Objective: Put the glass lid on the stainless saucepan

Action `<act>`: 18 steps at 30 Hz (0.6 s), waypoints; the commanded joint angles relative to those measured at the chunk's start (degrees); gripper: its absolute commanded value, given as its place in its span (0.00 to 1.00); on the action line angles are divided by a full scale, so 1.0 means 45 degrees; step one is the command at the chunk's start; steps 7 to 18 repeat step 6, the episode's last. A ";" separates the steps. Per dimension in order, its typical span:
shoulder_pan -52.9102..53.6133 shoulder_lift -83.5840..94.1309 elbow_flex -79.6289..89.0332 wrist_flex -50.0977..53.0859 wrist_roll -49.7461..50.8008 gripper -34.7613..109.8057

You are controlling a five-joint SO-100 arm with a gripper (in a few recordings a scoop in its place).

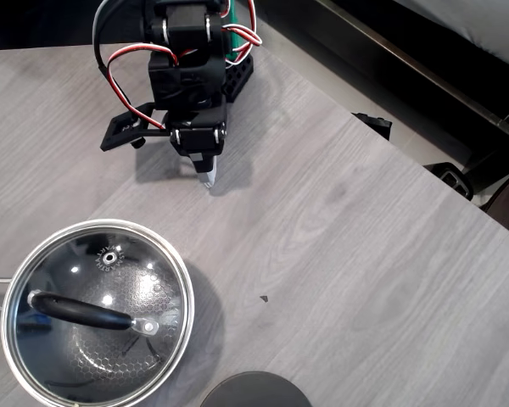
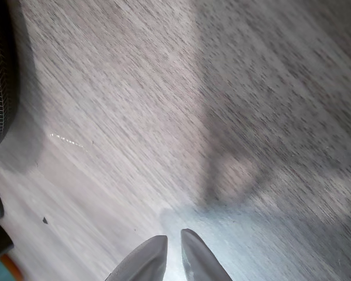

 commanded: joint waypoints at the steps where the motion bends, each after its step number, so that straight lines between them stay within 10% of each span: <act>1: 0.0078 0.0352 0.0137 0.0098 0.0039 0.24; 18: 0.0078 0.0352 0.0137 0.0098 0.0039 0.24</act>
